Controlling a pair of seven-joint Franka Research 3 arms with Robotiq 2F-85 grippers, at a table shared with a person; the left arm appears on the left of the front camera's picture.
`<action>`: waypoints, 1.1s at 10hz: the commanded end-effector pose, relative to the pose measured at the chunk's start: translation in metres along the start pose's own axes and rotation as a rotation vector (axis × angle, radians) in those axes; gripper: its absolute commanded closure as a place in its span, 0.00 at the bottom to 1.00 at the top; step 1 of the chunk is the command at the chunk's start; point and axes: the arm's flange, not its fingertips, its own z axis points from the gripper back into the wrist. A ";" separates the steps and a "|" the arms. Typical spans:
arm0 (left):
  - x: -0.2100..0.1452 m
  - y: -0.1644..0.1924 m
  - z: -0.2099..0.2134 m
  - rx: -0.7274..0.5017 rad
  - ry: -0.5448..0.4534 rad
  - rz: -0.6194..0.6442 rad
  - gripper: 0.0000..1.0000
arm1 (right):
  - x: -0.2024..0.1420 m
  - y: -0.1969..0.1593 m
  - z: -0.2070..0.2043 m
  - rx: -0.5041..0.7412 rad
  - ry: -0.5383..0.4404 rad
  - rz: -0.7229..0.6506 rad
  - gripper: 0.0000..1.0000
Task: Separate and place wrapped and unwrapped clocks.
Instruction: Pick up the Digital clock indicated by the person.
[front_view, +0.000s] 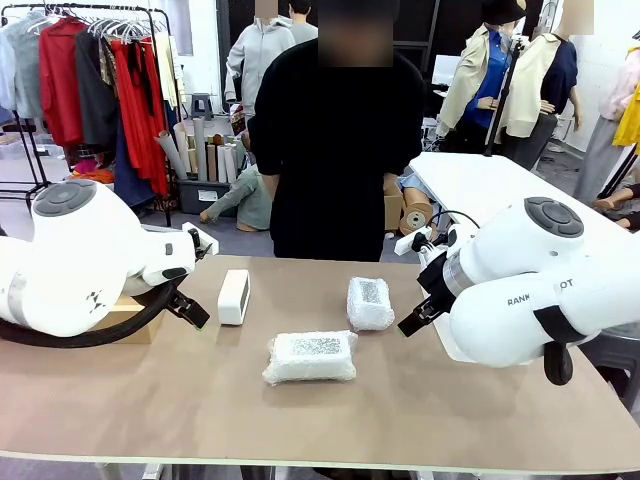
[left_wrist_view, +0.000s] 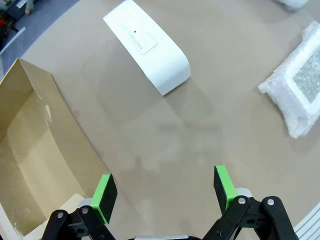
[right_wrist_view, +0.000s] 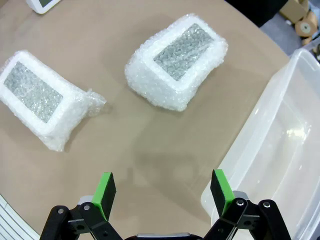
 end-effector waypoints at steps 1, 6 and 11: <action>0.000 0.000 0.000 0.000 0.000 0.000 0.00 | 0.000 0.000 0.000 0.000 0.000 0.000 0.00; 0.006 -0.001 0.003 -0.023 0.027 -0.018 0.00 | 0.001 0.001 0.002 0.026 0.001 0.007 0.00; 0.025 0.001 0.029 -0.232 0.037 -0.107 0.00 | 0.022 -0.004 0.022 0.152 -0.003 0.033 0.00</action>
